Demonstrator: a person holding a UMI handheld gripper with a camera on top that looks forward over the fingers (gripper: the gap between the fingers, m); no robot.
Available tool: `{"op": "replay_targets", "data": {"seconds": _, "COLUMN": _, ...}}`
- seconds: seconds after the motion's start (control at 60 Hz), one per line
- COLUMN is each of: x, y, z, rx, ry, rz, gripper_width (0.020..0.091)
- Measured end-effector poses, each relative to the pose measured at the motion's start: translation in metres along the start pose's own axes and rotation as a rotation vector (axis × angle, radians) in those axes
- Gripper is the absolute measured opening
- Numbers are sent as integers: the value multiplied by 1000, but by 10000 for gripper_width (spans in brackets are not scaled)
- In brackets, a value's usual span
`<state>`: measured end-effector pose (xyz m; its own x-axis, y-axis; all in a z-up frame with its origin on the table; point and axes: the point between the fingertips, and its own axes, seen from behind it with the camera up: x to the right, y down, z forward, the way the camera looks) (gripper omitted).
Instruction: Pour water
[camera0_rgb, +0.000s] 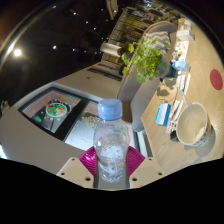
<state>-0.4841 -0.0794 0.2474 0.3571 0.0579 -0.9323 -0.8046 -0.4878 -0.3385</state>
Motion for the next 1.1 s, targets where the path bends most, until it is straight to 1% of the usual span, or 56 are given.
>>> {"op": "replay_targets", "data": {"seconds": 0.083, "x": 5, "y": -13, "z": -4, "rx": 18, "ry": -61, "rz": 229, "gripper_width": 345}}
{"op": "replay_targets", "data": {"seconds": 0.183, "x": 18, "y": -20, "z": -6, "rx": 38, "ry": -92, "rz": 466, "gripper_width": 345}}
{"op": "replay_targets", "data": {"seconds": 0.283, "x": 29, "y": -18, "z": -11, "rx": 30, "ry": -113, "rz": 655, "gripper_width": 346}}
{"op": "replay_targets", "data": {"seconds": 0.433, "x": 57, "y": -19, "z": 0, "rx": 41, "ry": -122, "rz": 855, "gripper_width": 346}}
{"op": "replay_targets", "data": {"seconds": 0.567, "x": 60, "y": -15, "z": -1, "rx": 21, "ry": -98, "rz": 846, "gripper_width": 346}}
{"op": "replay_targets", "data": {"seconds": 0.667, "x": 51, "y": -13, "z": 1, "rx": -10, "ry": -83, "rz": 745, "gripper_width": 346}}
{"op": "replay_targets", "data": {"seconds": 0.683, "x": 45, "y": -13, "z": -7, "rx": -18, "ry": -81, "rz": 719, "gripper_width": 344}}
{"op": "replay_targets", "data": {"seconds": 0.75, "x": 32, "y": -20, "z": -8, "rx": -35, "ry": -72, "rz": 575, "gripper_width": 348}}
{"op": "replay_targets", "data": {"seconds": 0.817, "x": 15, "y": -35, "z": -12, "rx": -36, "ry": -71, "rz": 403, "gripper_width": 348}}
{"op": "replay_targets", "data": {"seconds": 0.9, "x": -11, "y": -64, "z": -25, "rx": -10, "ry": -62, "rz": 145, "gripper_width": 349}}
{"op": "replay_targets", "data": {"seconds": 1.0, "x": -29, "y": -113, "z": -44, "rx": 55, "ry": -31, "rz": -197, "gripper_width": 349}}
{"op": "replay_targets", "data": {"seconds": 1.1, "x": -29, "y": -163, "z": -62, "rx": 117, "ry": 45, "rz": -487, "gripper_width": 349}}
